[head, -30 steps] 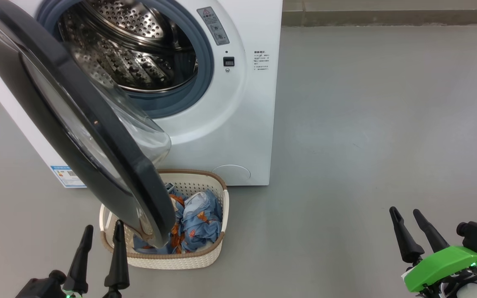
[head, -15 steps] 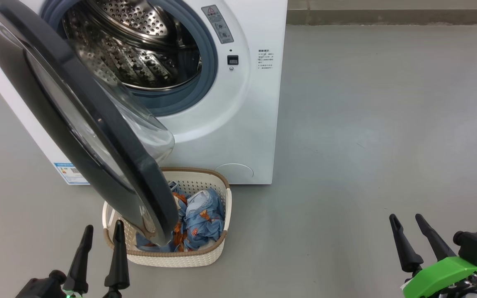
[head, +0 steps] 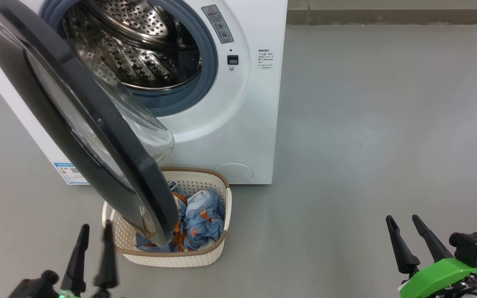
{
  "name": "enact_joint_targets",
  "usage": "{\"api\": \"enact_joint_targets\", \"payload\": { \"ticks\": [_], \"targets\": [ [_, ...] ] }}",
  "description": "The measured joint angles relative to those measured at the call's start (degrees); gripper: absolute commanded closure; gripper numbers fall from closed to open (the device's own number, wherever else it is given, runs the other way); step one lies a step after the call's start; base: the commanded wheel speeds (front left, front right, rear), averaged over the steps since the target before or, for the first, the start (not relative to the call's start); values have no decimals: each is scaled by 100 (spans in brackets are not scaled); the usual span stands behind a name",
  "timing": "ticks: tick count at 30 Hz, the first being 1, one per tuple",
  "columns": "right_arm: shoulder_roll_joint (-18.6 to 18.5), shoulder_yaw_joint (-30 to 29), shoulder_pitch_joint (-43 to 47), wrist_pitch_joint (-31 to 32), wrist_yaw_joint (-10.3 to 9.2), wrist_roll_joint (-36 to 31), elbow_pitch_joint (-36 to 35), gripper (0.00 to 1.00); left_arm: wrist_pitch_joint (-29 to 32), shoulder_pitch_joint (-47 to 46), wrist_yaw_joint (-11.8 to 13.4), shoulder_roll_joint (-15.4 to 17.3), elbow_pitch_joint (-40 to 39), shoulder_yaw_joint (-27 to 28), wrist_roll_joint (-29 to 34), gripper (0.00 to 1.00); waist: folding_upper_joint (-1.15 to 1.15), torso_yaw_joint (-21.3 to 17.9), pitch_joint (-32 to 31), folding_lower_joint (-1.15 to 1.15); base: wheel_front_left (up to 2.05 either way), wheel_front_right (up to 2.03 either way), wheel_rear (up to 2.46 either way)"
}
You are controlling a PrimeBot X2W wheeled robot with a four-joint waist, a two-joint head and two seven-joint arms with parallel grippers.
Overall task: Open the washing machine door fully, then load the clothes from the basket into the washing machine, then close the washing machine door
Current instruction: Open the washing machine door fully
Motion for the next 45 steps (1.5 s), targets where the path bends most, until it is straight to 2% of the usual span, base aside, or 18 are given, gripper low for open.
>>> {"api": "enact_joint_targets", "payload": {
  "ticks": [5, 11, 16, 21, 27, 31, 38, 45],
  "targets": [
    [-2, 2, 1, 0, 0, -16, -2, 0, 0, -96, 0, -41, -282, 359, 1, 100, 0, 9, -8, 0, 0, 0, 0],
    [-9, 29, 2, 0, 0, -47, -36, 0, -4, -251, 0, -134, -1173, 422, 81, 100, 0, -7, -3, 0, 0, 0, 0],
    [-10, 54, 1, 0, 0, -49, -47, 0, -5, -252, 0, -153, -2012, 46, 168, 100, 0, -54, 21, 0, 0, 0, 0],
    [-8, 75, -2, 0, 0, -90, -69, 0, -5, -257, 0, -154, -2302, -771, 347, 100, 0, -86, 72, 0, 0, 0, 0],
    [25, -85, -2, 0, 0, -330, -122, 0, -5, -512, 18, -153, -1949, -1615, 118, 100, 0, -104, 145, 0, 0, 0, 0],
    [54, -224, -2, 0, 0, -609, -153, 0, -5, -762, 51, -153, -1536, -1941, -116, 100, 0, -99, 175, 0, 0, 0, 0],
    [110, -392, 1, 0, 0, -850, -202, 0, -4, -1115, 112, -155, -782, -2102, -699, 100, 0, -82, 211, 0, 0, 0, 0],
    [145, -533, 1, 0, 0, -1003, -254, 0, -4, -1500, 318, -156, 30, -2112, -1033, 100, 0, -62, 246, 0, 0, 0, 0]
  ]
}}
